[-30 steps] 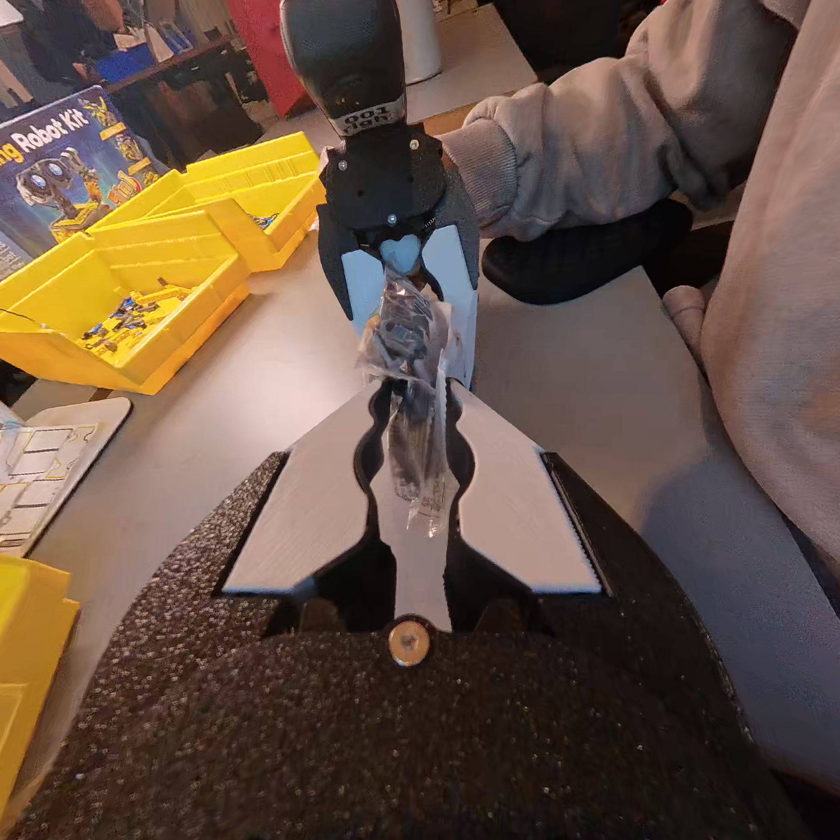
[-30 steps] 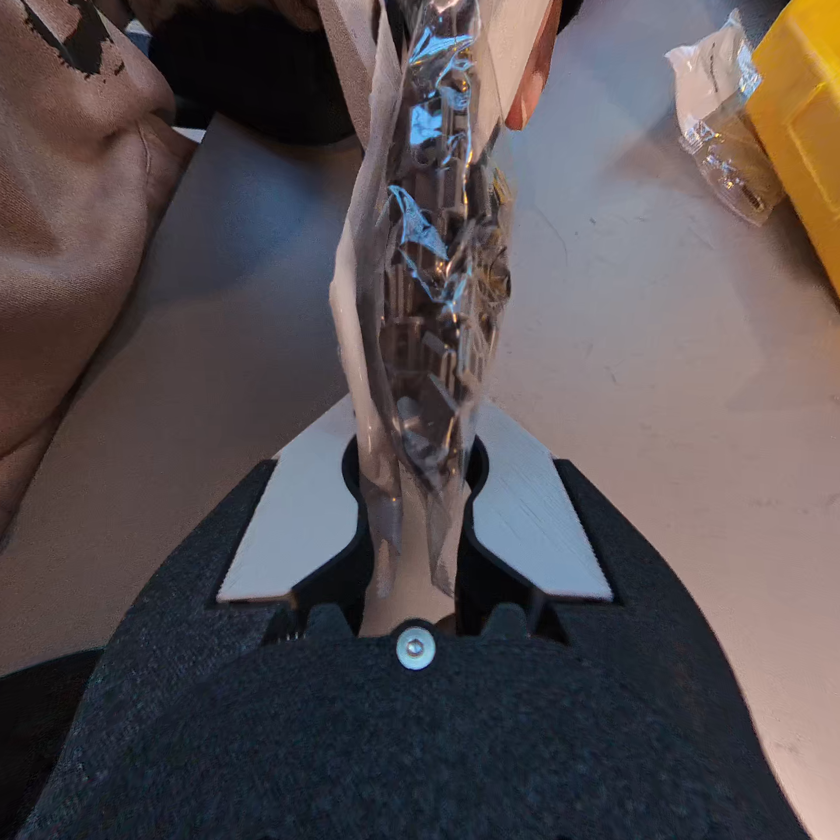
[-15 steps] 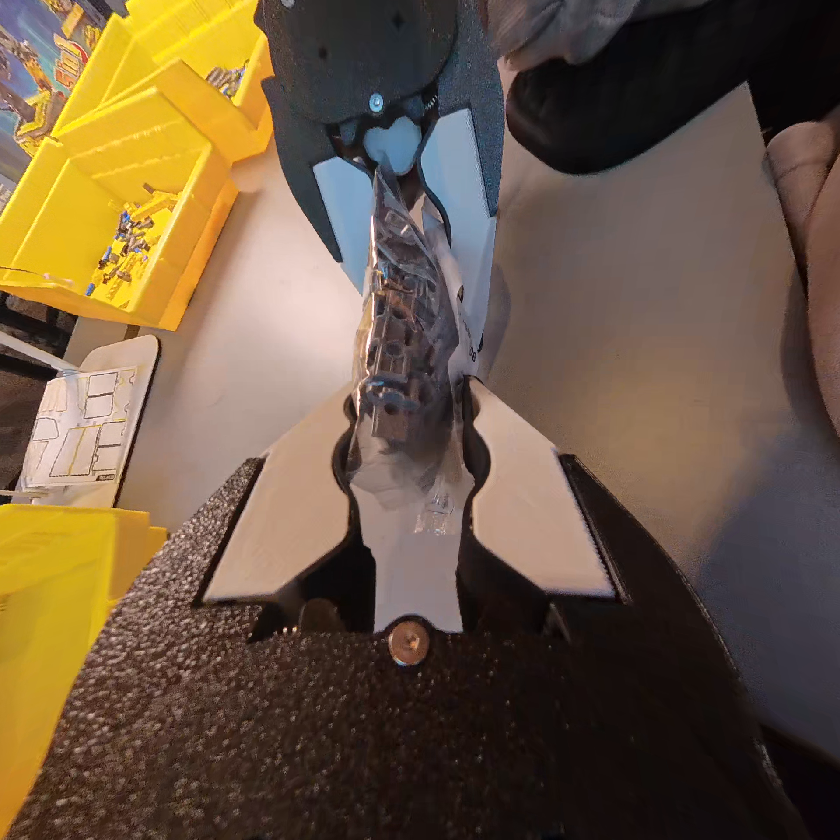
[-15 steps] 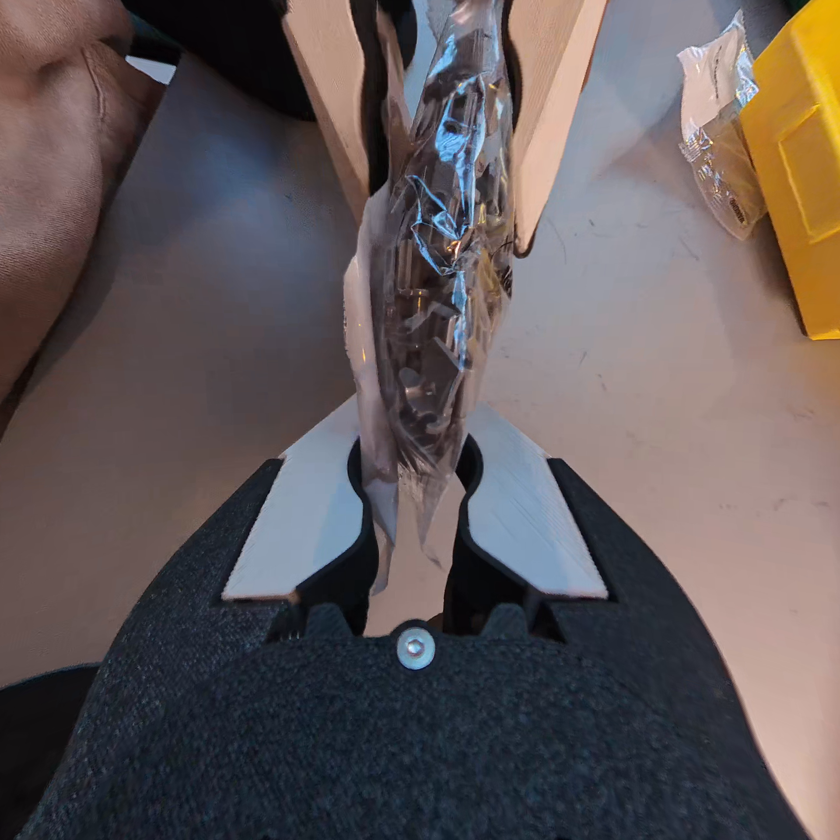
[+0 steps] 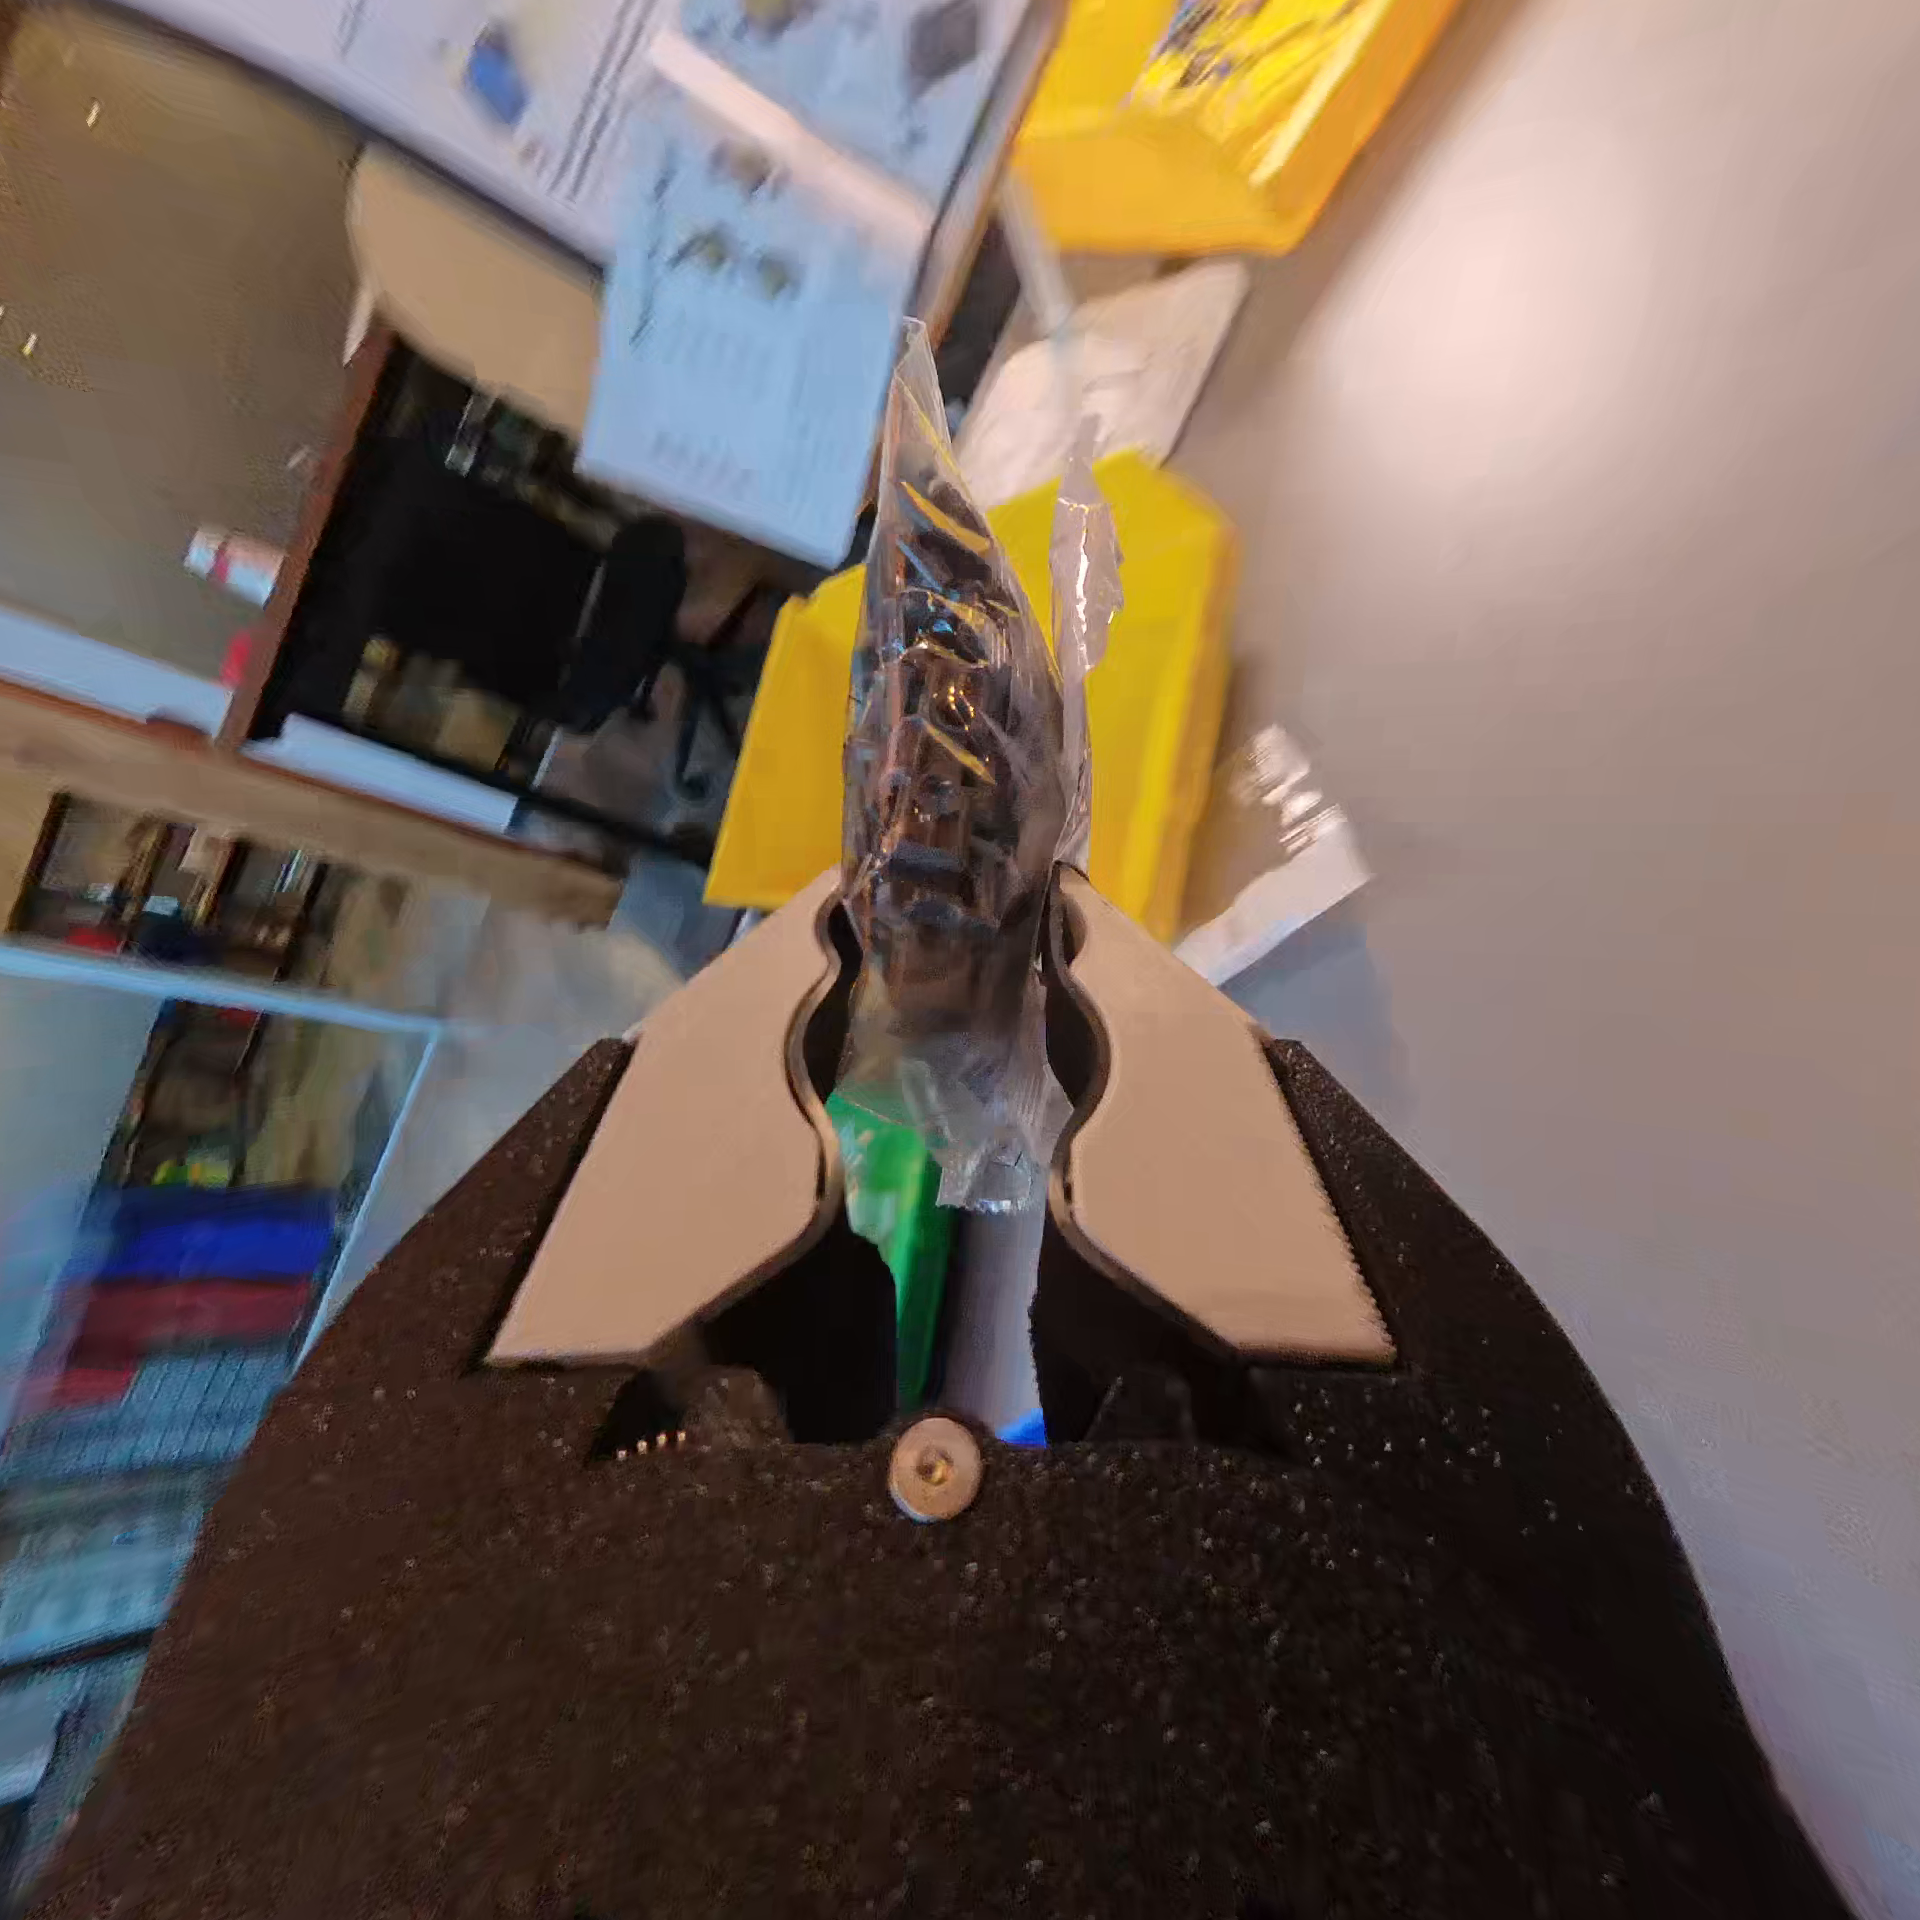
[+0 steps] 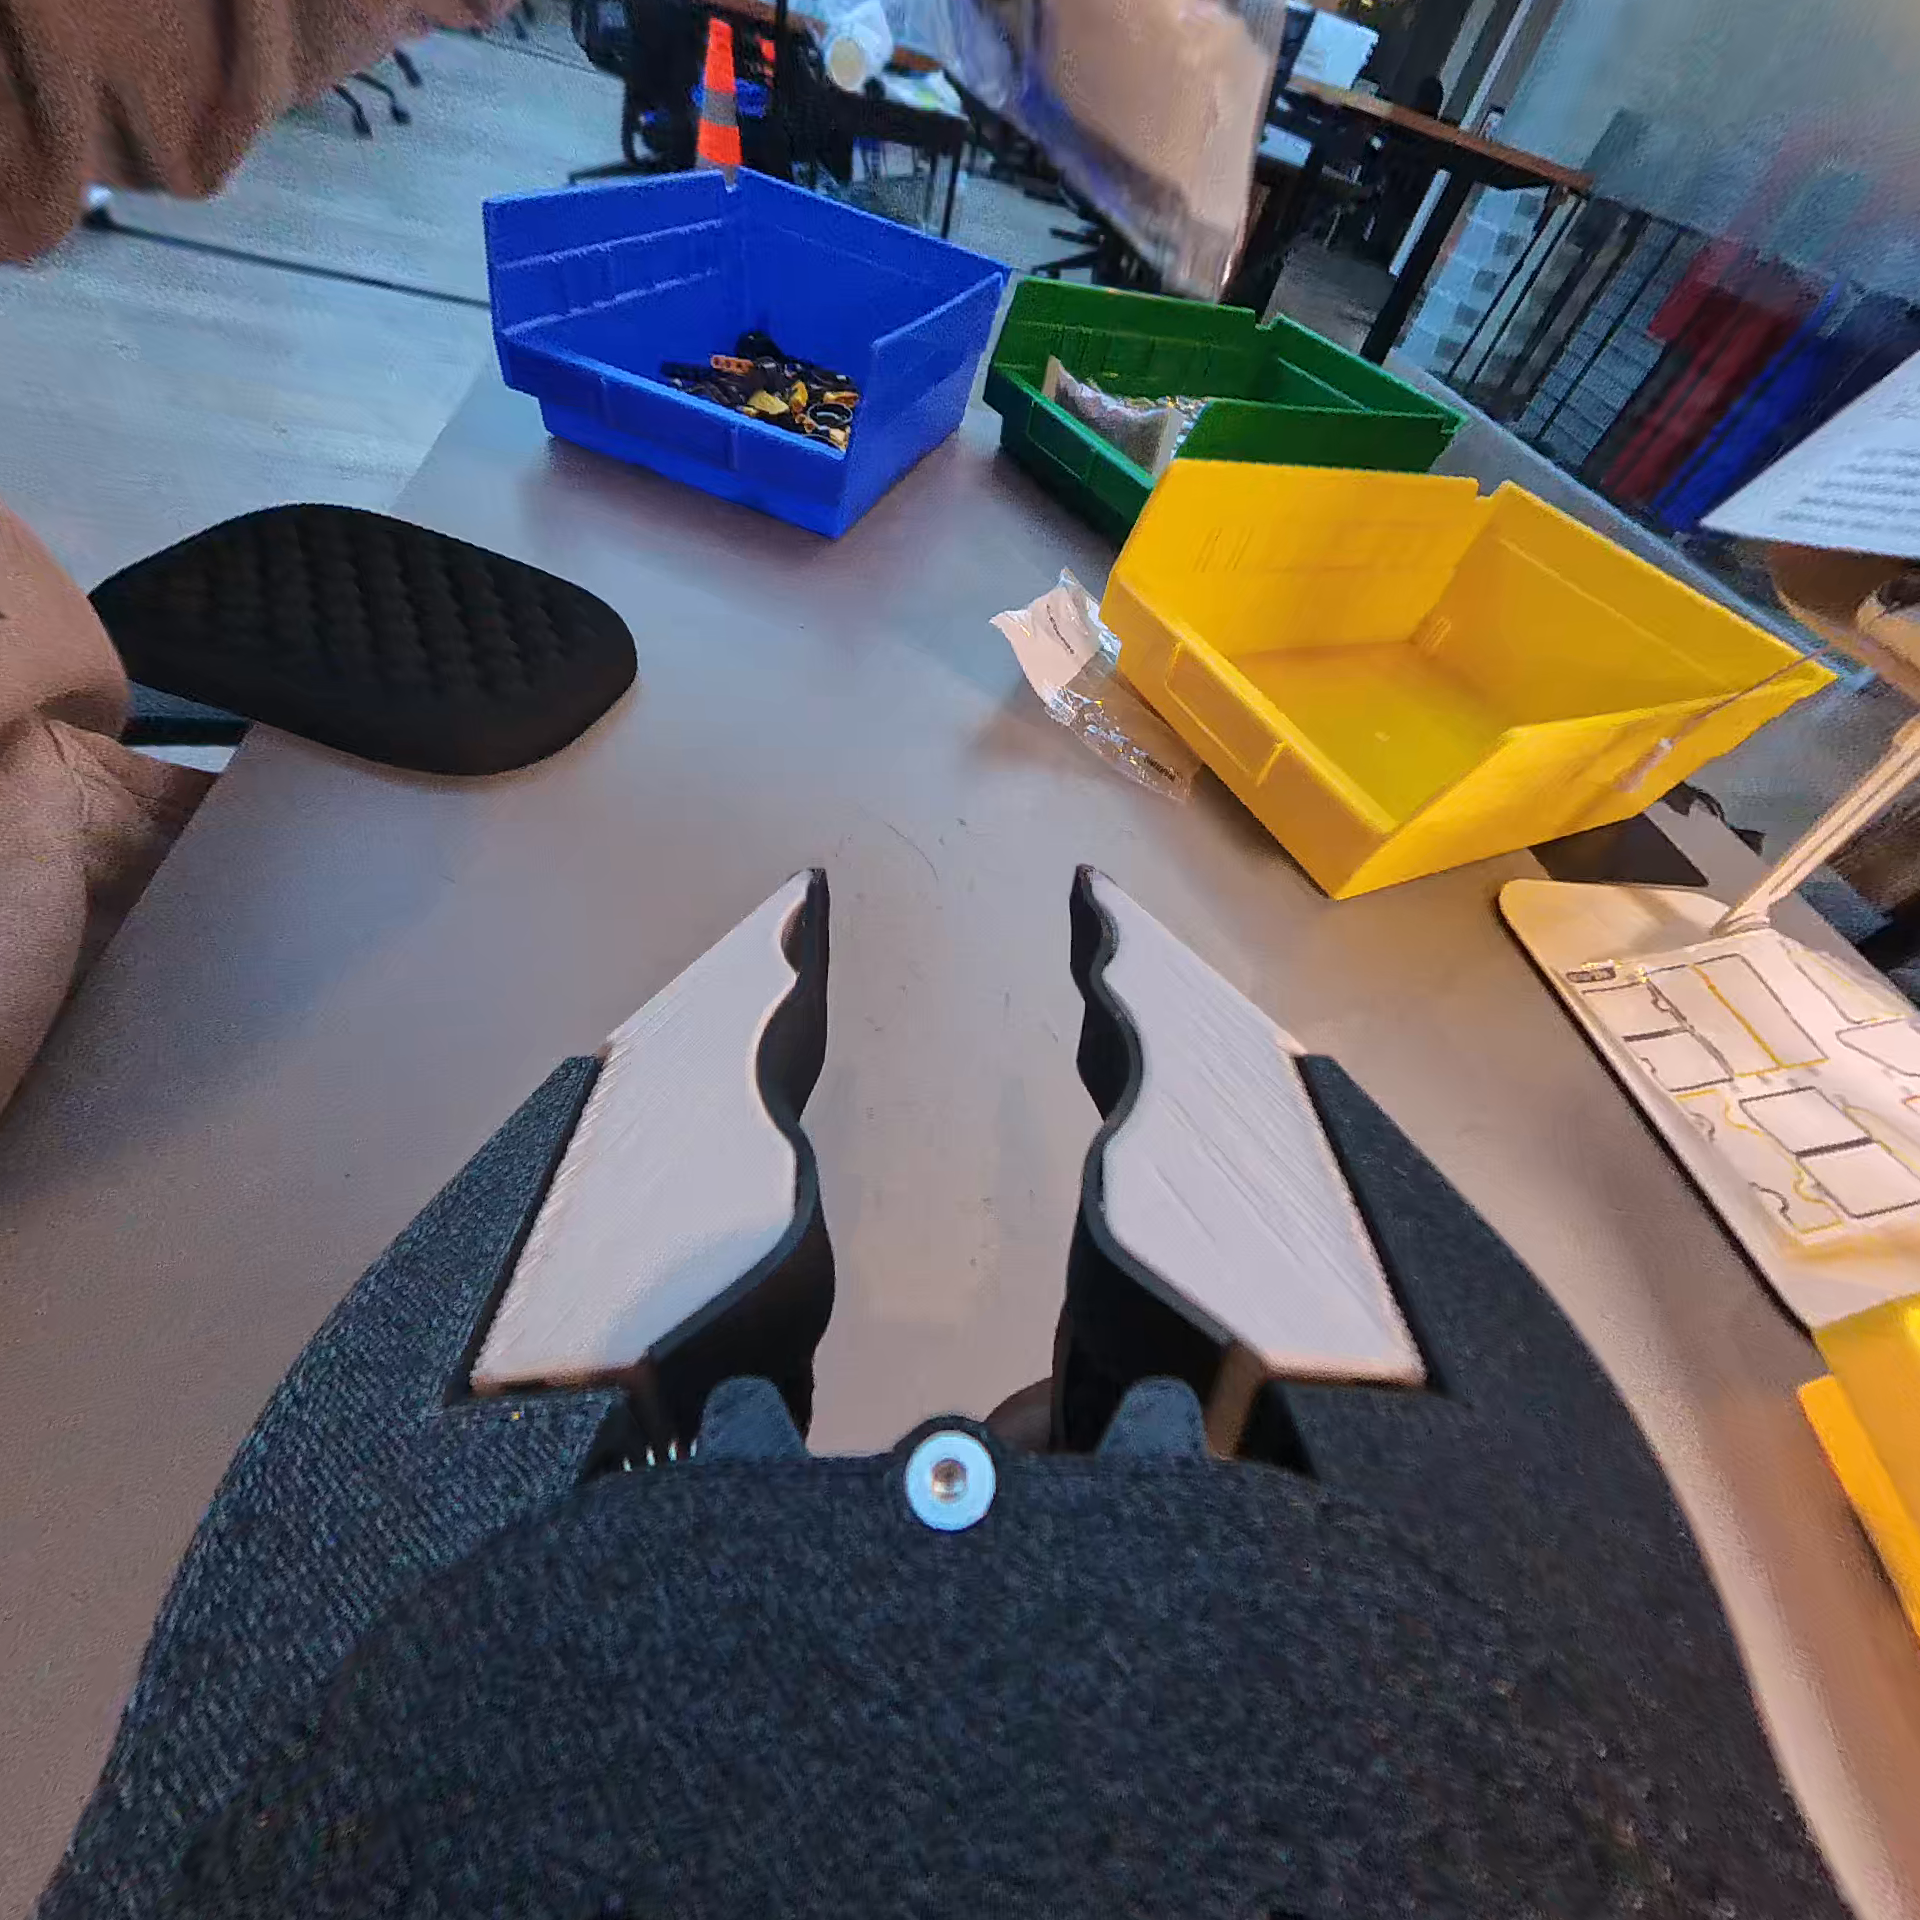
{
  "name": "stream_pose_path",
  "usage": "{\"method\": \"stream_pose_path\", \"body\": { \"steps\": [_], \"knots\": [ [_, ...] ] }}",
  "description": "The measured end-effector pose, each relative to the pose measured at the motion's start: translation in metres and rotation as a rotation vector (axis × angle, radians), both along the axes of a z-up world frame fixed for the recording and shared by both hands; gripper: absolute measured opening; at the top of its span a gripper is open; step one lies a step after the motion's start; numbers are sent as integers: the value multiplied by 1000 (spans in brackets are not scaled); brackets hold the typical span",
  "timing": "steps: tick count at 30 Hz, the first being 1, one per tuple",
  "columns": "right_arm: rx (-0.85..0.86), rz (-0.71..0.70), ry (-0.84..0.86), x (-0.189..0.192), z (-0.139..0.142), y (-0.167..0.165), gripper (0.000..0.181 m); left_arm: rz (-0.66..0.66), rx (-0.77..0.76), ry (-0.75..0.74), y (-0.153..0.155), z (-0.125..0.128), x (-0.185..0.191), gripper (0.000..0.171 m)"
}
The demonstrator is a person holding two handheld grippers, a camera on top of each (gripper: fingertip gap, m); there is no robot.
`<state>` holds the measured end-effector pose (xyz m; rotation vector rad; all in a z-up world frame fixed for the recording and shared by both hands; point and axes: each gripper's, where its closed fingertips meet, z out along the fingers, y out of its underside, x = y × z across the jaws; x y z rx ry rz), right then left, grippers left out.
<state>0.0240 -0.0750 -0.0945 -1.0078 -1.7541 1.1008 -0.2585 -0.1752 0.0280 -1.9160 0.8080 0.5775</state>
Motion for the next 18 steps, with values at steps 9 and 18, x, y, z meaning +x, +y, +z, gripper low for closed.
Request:
{"method": "stream_pose_path", "body": {
  "steps": [9,18],
  "knots": [
    [-44,-23,-66,-6,-34,9,36,291,-371,-27,22,-90,-221,32],
    [-179,-111,-70,-11,-42,39,33,211,-670,-46,13,-177,-262,33]
  ]
}}
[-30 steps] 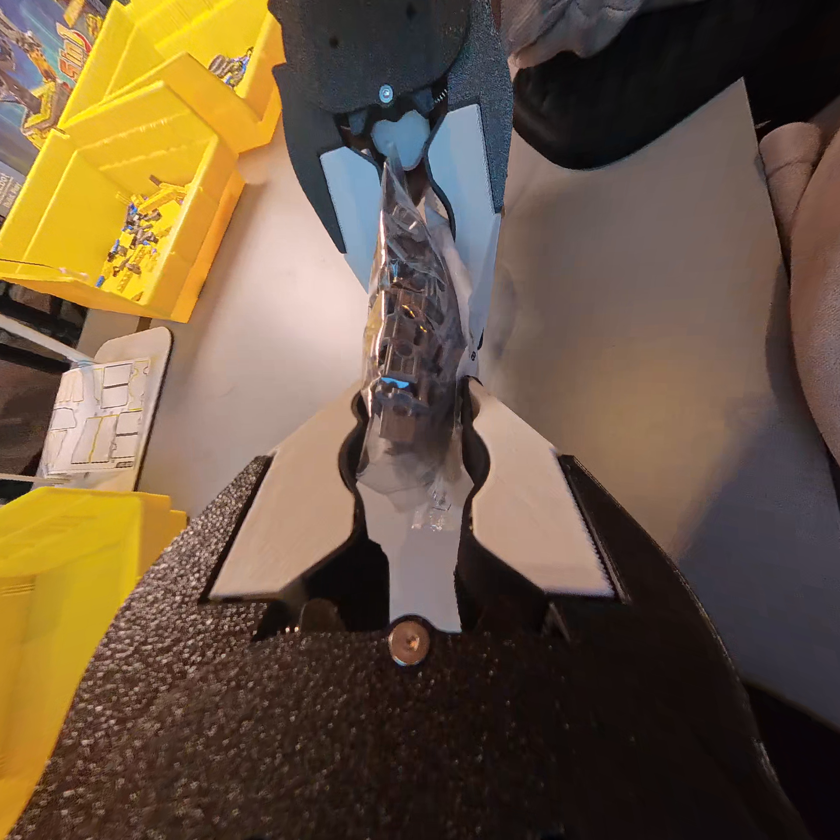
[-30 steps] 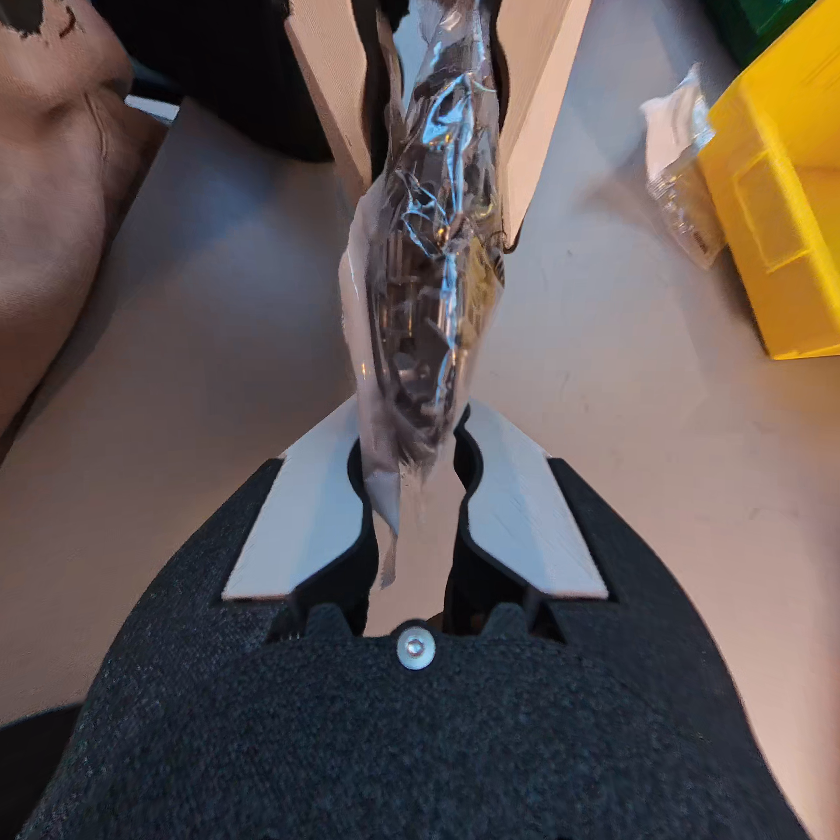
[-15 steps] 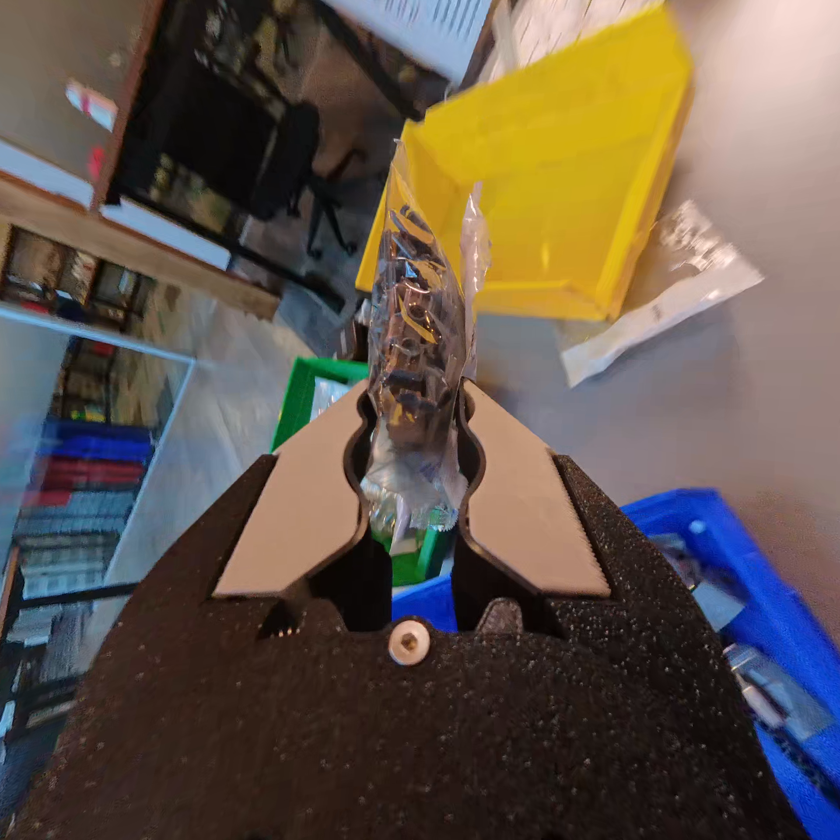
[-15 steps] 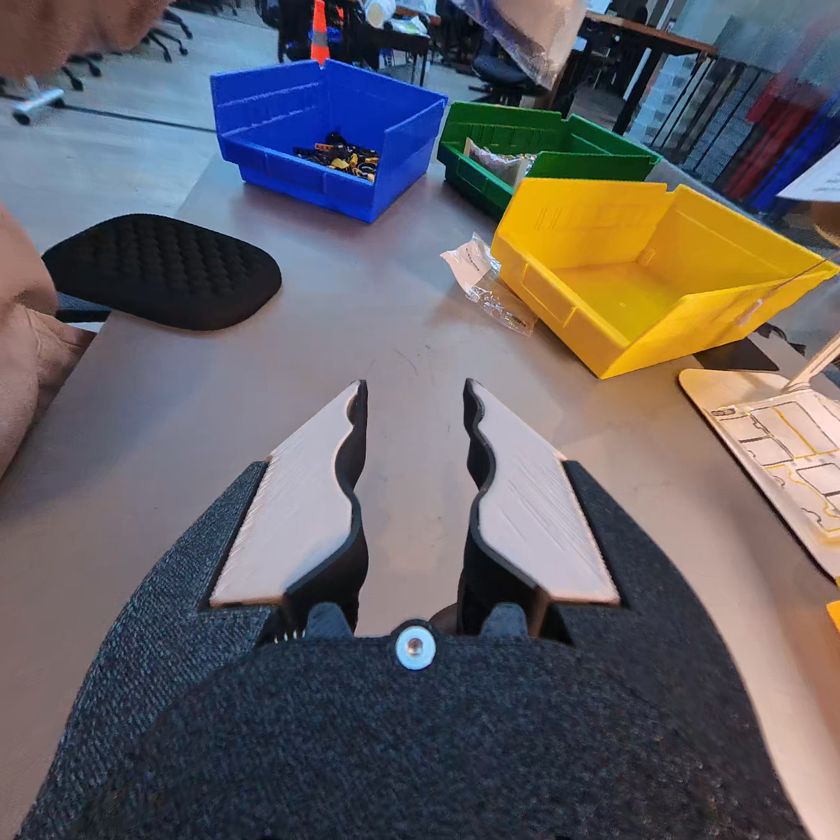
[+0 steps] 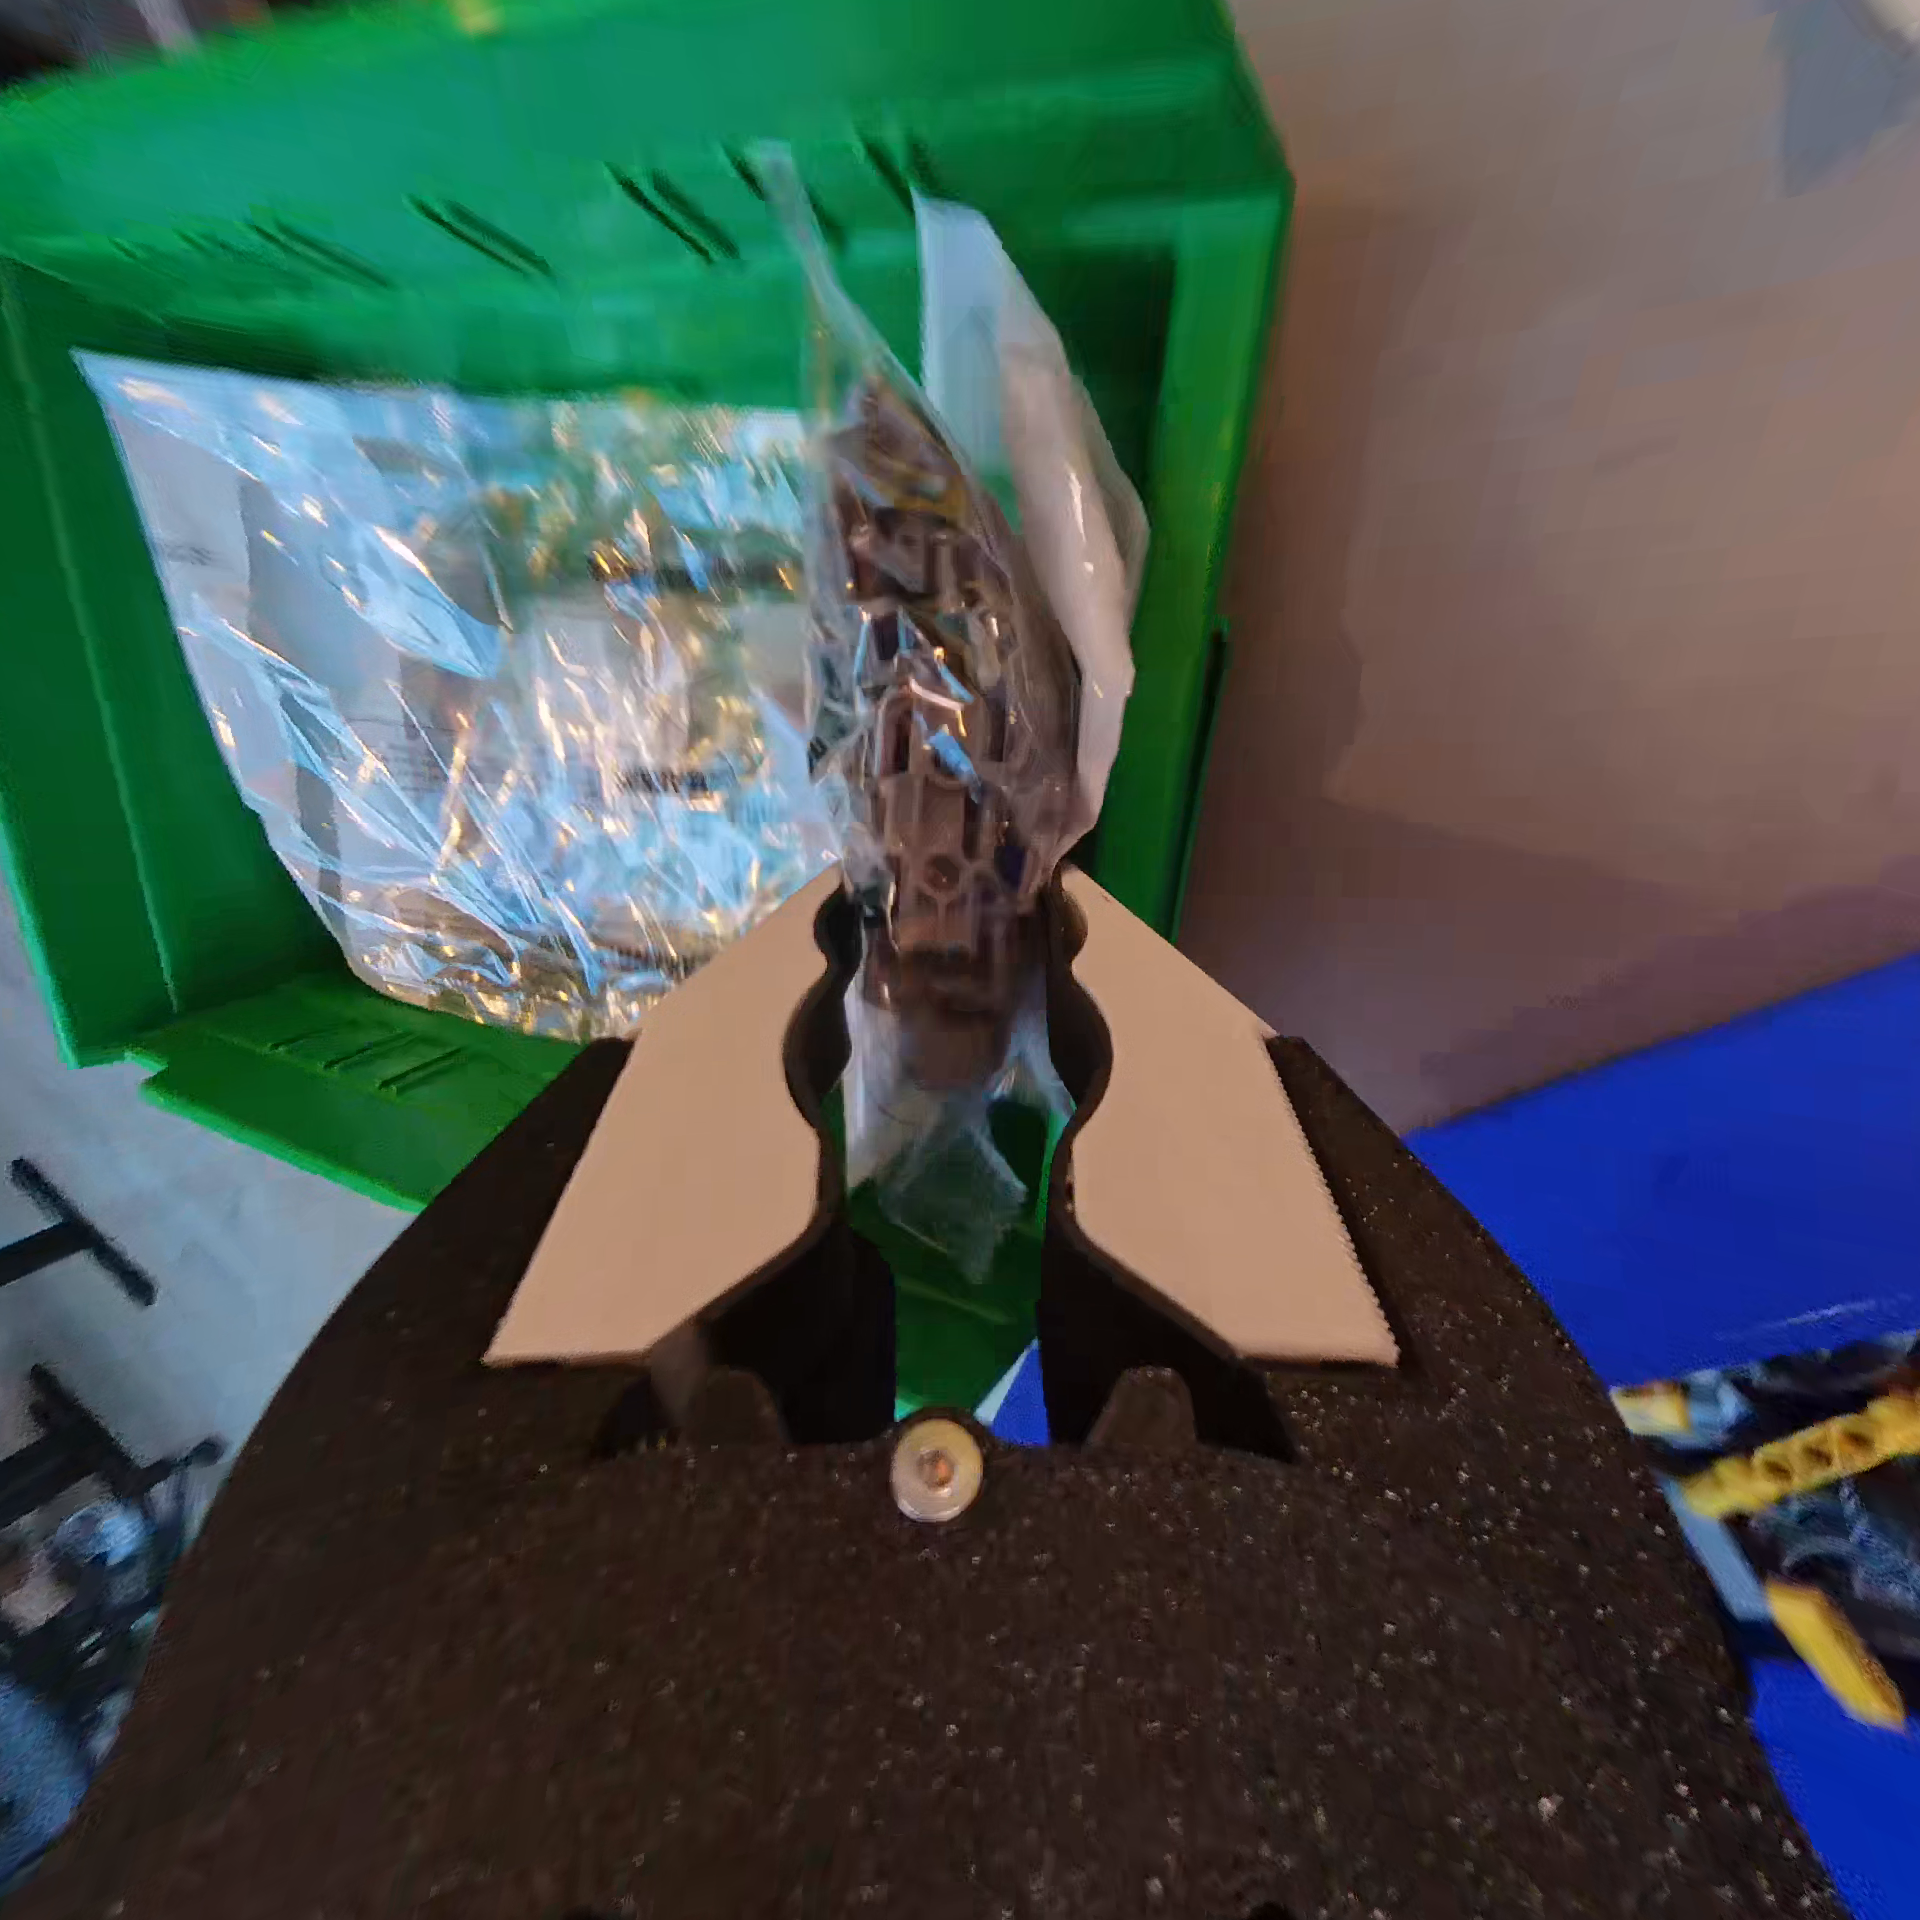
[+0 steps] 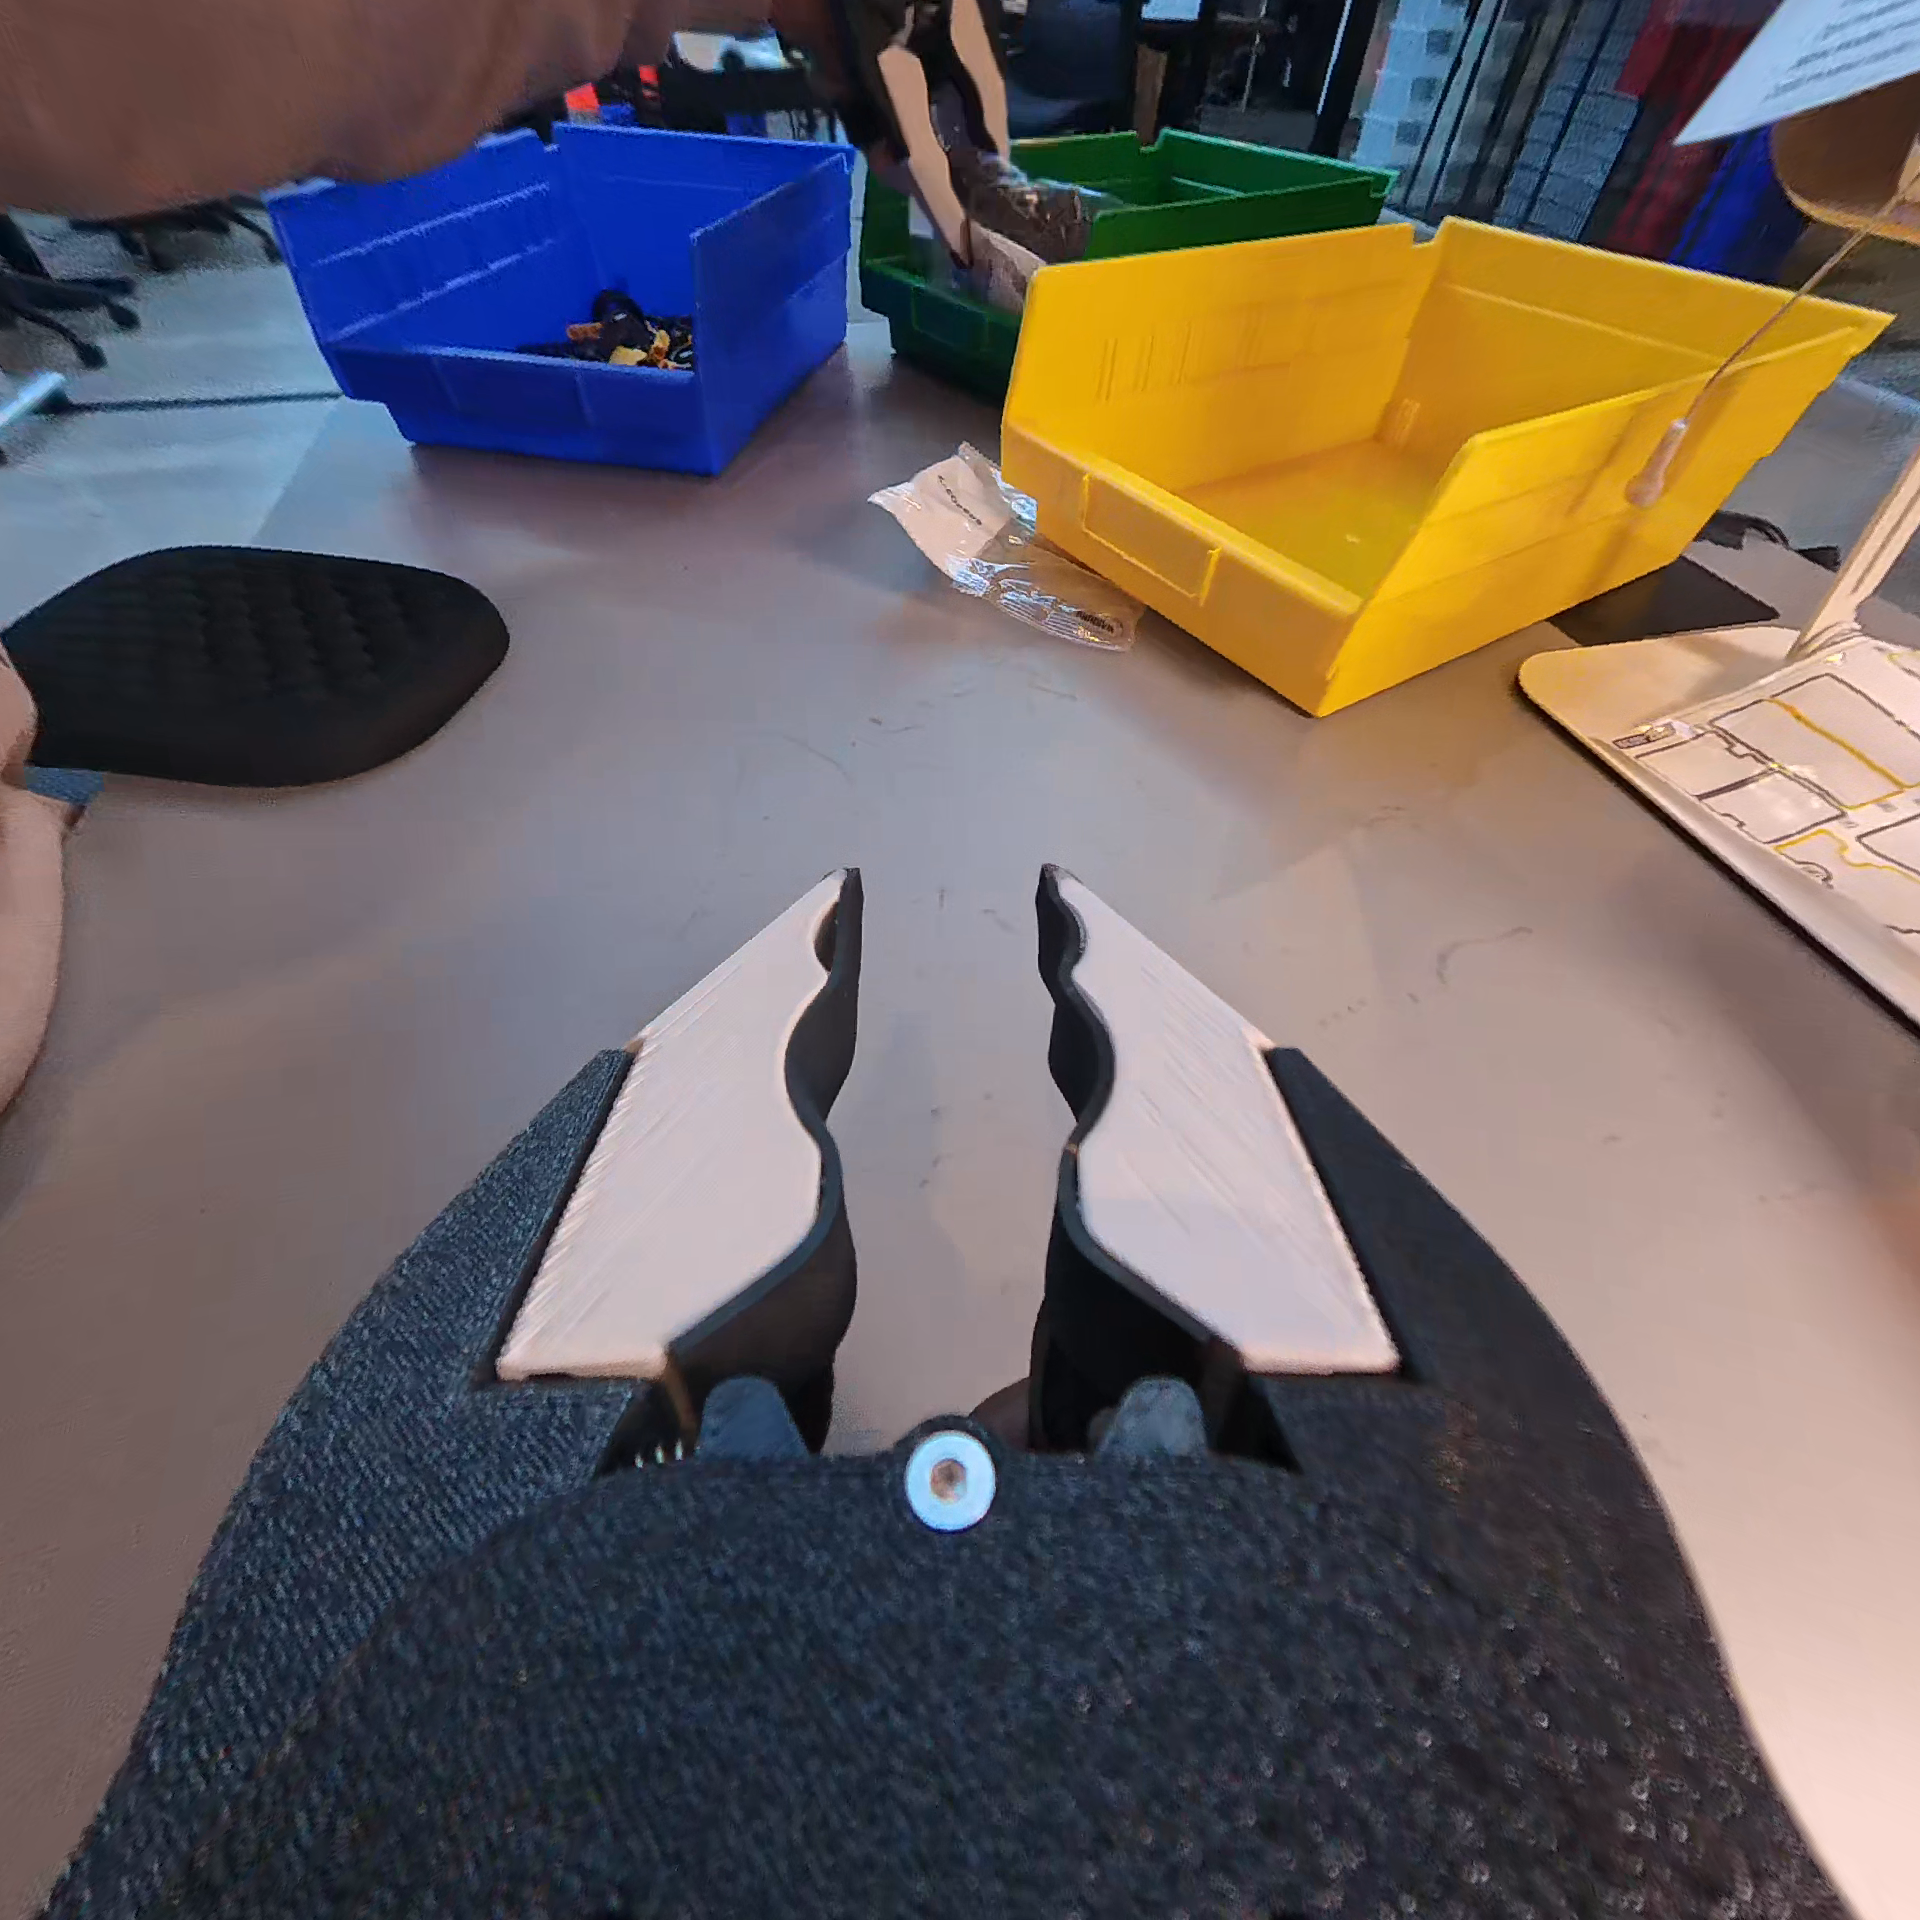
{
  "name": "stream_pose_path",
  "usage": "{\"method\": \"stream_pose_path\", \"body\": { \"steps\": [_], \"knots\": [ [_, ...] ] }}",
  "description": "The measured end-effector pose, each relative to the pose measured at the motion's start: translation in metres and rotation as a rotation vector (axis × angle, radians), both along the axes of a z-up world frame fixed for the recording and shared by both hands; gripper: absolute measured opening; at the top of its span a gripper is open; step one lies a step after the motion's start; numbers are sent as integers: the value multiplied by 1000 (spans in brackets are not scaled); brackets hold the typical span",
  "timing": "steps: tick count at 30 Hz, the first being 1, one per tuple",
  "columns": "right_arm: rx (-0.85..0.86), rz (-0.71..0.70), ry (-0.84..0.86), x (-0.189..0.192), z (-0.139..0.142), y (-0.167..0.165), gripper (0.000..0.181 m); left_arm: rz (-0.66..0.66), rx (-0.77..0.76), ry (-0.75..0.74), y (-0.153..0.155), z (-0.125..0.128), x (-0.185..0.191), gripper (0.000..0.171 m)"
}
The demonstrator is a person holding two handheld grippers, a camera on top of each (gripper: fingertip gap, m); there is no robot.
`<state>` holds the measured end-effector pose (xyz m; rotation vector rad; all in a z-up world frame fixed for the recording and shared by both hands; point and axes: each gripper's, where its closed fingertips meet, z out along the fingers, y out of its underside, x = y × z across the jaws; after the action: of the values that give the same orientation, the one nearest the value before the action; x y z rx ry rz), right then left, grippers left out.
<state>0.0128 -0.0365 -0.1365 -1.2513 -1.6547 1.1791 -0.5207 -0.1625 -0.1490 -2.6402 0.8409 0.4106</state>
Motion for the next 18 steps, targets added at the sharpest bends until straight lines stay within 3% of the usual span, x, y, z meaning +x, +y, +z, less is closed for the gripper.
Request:
{"method": "stream_pose_path", "body": {
  "steps": [2,6,8,9,11,14,18],
  "knots": [
    [-25,10,-10,-3,-4,0,33,-35,-70,116,-11,-11,-11,33],
    [-5,42,-36,-6,-11,-8,33,45,-103,139,-14,-6,-15,42],
    [7,52,-34,-5,-11,-11,33,96,-122,115,-18,0,-15,57],
    [6,53,-33,-4,-10,-11,33,116,-136,82,-21,5,-11,76],
    [4,48,-26,-1,-9,-10,33,147,-142,21,-26,17,-2,83],
    [-15,47,-17,3,-7,-8,33,178,-64,-56,-21,46,6,80],
    [-28,41,10,2,-2,-7,33,299,199,-160,15,90,-3,70]
  ]
}}
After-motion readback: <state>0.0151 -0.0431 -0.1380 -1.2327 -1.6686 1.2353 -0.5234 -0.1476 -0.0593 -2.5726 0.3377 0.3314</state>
